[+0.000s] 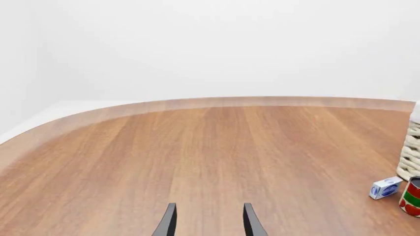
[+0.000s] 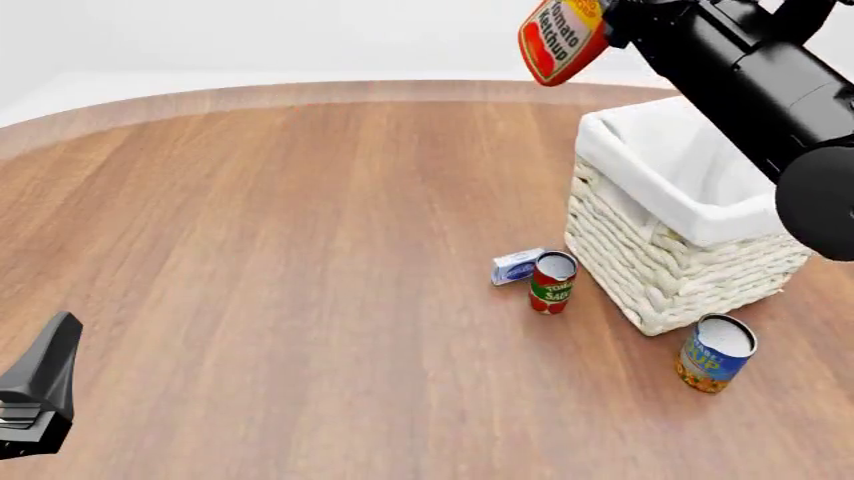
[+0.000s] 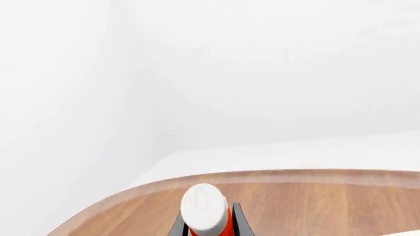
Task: Pick up the ketchup, and put it in the basket.
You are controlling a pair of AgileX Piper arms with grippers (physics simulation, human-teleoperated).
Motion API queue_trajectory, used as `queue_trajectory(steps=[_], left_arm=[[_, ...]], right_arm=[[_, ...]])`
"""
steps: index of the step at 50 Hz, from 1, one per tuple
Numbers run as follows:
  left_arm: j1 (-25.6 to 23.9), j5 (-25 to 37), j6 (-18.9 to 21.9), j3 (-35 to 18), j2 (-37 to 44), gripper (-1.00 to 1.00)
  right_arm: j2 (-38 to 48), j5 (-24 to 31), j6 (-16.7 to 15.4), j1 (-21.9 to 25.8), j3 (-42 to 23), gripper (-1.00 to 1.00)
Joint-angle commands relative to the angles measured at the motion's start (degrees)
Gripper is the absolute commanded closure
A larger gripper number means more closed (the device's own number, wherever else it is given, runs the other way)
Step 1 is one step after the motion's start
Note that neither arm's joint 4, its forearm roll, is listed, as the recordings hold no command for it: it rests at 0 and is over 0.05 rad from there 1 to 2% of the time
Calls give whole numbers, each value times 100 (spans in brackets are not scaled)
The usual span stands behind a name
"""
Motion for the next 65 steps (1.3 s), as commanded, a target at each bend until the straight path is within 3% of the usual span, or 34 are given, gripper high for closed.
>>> queue_trajectory(steps=[1,14,30,38,65], left_arm=[[0,0,0,0,0,-100],[0,0,0,0,0,-100],[0,0,0,0,0,-100],[0,0,0,0,0,-100],[0,0,0,0,0,-100]], right_arm=[[-296,78,73,-556,113,100],[-496,164,115,-1100,231,100],[-765,478,-278,-1525,332,100],[-823,549,-299,-1790,435,100],[-531,434,-441,-2391,721,100]])
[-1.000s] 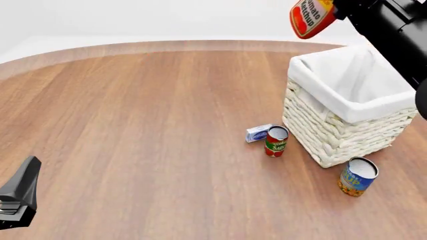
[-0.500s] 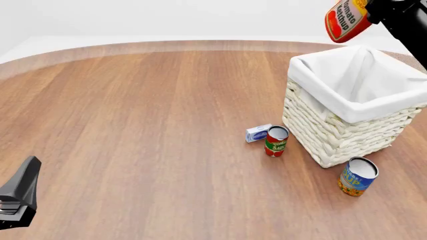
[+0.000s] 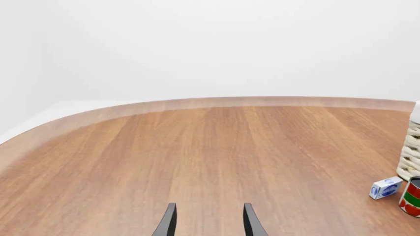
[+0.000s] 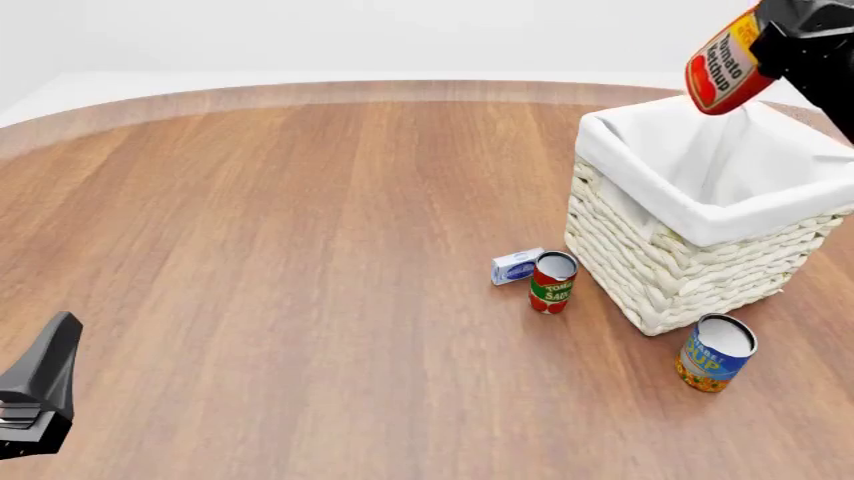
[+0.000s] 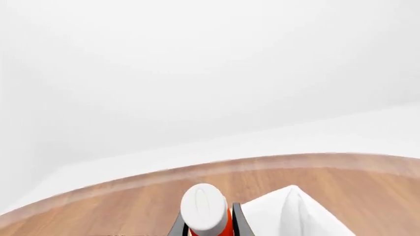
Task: Pick up the ketchup, and put it in the basket.
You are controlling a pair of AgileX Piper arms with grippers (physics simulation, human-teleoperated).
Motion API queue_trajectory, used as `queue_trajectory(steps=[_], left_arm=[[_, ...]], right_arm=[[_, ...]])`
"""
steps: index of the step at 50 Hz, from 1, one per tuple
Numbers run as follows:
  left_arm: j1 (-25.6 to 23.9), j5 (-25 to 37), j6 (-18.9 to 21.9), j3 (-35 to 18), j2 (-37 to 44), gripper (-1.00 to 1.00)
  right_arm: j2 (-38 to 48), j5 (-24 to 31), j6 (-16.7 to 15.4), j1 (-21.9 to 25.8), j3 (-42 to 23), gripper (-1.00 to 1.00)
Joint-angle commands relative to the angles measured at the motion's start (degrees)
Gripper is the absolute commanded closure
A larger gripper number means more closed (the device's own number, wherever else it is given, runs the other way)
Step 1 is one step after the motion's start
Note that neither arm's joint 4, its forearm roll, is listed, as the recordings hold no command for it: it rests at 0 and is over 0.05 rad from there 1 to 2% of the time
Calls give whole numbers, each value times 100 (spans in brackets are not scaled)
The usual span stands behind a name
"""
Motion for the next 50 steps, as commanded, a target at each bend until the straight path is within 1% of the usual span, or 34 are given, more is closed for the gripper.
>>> queue_trajectory(steps=[1,21,31,38,46,50], left_arm=[[0,0,0,0,0,-100],[0,0,0,0,0,-100],[0,0,0,0,0,-100],[0,0,0,0,0,-100],[0,0,0,0,0,-100],[0,0,0,0,0,-100]], right_arm=[[178,-59,10,-278,45,100],[167,-247,-83,-336,407,100],[170,-211,-159,-377,521,100],[319,-252,-216,-400,537,100],[561,-166,-316,-464,436,100],[623,-211,-311,-433,469,100]])
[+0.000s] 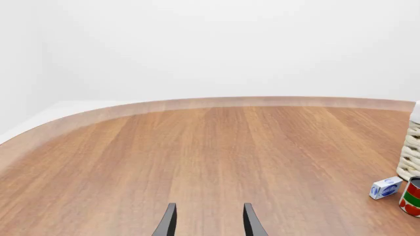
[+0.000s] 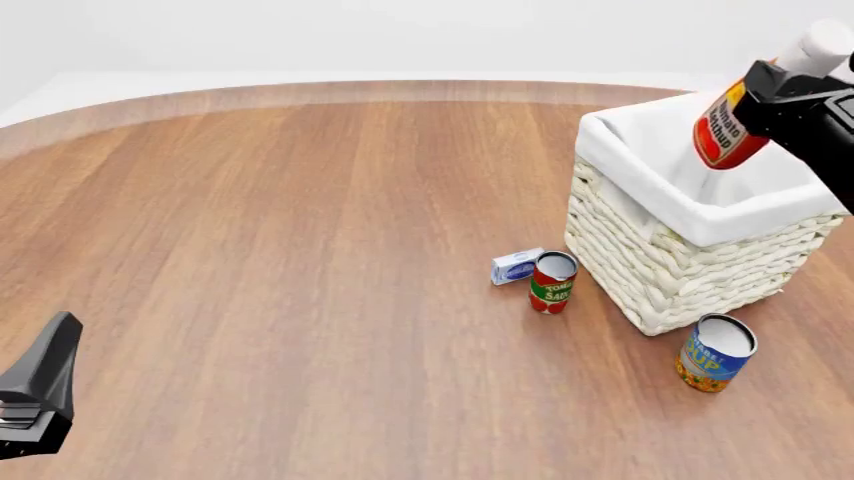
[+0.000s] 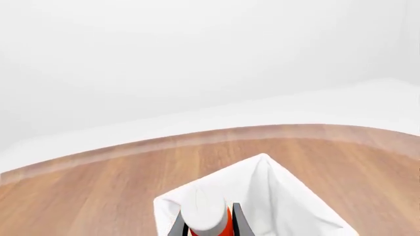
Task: Pick up the ketchup, and put it in the basket.
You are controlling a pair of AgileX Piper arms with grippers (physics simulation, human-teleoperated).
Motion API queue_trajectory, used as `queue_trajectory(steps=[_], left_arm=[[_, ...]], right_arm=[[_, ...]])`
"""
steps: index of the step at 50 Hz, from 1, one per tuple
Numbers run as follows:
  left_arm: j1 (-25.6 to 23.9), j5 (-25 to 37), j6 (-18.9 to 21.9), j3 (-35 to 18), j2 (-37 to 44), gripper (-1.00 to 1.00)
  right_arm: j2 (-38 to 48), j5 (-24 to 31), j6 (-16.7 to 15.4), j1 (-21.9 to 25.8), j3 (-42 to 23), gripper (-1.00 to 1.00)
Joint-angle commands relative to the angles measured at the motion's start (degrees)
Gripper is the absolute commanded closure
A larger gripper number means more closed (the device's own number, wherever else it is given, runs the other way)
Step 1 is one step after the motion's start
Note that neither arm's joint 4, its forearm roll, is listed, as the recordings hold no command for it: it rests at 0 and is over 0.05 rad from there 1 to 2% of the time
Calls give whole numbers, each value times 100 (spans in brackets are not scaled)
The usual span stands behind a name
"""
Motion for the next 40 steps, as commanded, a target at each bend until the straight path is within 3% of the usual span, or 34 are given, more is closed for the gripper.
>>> queue_trajectory(steps=[1,40], left_arm=[[0,0,0,0,0,-100],[0,0,0,0,0,-100]], right_arm=[[191,-16,21,-16,-22,100],[734,220,-217,-63,-319,100]])
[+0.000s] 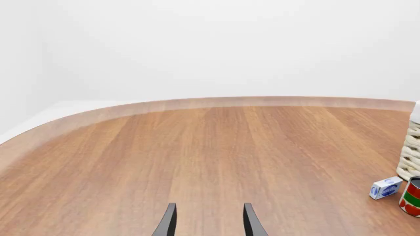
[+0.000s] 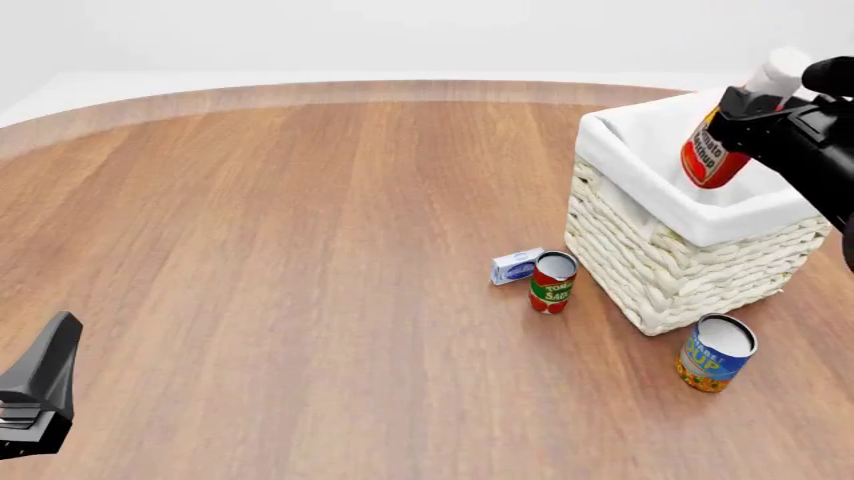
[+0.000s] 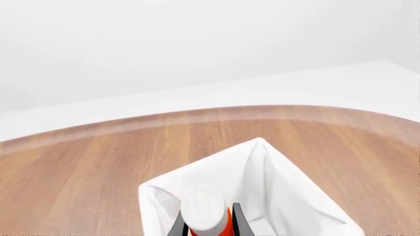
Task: Pick up the ketchup, and put it in the basket.
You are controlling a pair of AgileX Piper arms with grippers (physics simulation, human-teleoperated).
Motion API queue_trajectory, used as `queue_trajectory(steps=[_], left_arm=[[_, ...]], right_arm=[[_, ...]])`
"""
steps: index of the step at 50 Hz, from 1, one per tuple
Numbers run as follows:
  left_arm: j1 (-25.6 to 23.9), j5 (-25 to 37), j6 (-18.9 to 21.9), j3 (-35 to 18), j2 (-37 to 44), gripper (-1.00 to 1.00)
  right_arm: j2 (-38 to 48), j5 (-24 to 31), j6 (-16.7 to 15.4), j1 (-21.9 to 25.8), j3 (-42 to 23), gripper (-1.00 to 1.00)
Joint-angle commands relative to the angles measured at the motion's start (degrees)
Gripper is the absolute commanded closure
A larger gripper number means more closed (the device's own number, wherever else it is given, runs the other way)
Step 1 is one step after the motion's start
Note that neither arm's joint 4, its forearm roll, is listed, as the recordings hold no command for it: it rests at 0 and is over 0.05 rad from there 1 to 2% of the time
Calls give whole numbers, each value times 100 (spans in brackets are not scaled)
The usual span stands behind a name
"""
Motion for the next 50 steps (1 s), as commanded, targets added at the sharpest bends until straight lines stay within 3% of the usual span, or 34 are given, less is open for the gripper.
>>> queue_trajectory(steps=[1,23,24,50], left_arm=[[0,0,0,0,0,-100],[0,0,0,0,0,-100],[0,0,0,0,0,-100],[0,0,0,0,0,-100]], right_arm=[[87,32,46,-28,-81,100],[162,-48,43,-9,-2,100],[184,-49,35,-9,-11,-100],[205,-113,36,52,24,-100]])
